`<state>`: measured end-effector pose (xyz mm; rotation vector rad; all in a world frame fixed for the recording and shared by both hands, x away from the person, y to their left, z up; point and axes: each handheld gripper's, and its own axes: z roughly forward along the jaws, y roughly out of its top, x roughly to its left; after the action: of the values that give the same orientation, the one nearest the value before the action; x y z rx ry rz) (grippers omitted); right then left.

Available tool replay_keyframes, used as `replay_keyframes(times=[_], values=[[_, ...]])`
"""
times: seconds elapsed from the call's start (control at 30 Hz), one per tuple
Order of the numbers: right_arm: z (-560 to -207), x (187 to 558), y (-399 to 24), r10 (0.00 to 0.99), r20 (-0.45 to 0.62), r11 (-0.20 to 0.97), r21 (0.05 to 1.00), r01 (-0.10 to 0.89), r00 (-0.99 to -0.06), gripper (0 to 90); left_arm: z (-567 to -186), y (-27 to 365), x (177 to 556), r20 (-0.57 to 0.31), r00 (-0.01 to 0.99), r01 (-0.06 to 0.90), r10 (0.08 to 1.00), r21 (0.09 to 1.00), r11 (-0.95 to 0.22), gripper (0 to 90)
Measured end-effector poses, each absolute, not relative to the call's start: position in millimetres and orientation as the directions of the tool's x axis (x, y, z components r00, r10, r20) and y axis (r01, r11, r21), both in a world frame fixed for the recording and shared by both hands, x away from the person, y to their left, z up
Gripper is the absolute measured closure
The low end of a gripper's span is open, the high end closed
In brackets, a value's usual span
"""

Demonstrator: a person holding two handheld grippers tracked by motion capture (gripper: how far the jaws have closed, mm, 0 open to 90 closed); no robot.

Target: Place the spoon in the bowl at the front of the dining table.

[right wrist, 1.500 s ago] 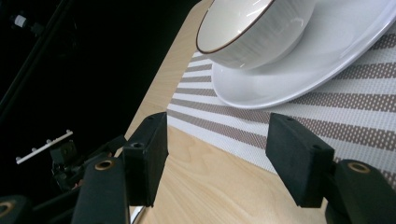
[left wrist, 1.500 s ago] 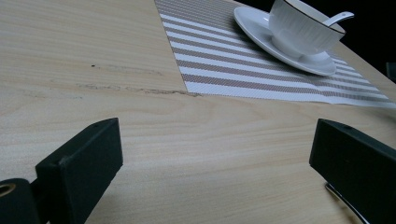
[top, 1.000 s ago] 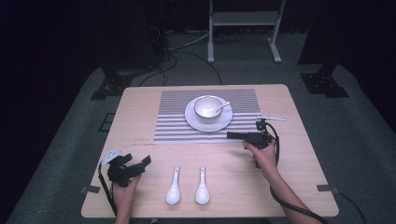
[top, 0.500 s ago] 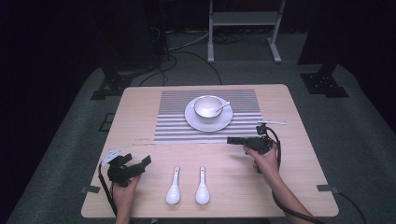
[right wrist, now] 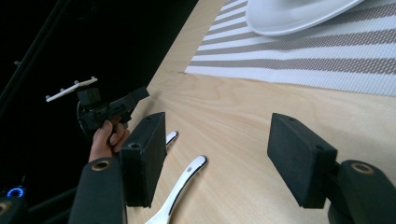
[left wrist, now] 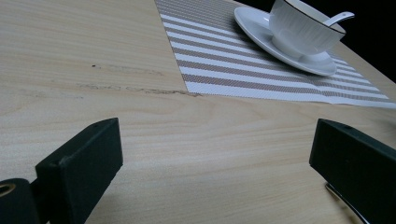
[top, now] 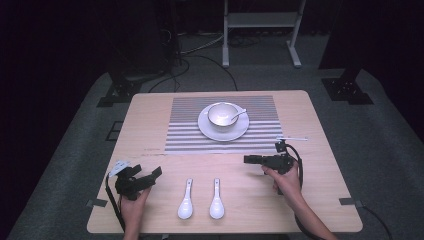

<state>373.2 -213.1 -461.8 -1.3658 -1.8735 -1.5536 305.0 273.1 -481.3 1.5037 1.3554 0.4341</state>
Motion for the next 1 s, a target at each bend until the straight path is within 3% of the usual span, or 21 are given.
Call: replay_keyframes(times=[1.0], values=[[-478.6, 337.7, -221.6, 0.421, 0.778, -0.067, 0.538, 0.840, -0.465, 34.8, -481.4, 272.6, 305.0, -0.347, 0.301, 0.520, 0.888, 0.840, 0.152, 1.2]])
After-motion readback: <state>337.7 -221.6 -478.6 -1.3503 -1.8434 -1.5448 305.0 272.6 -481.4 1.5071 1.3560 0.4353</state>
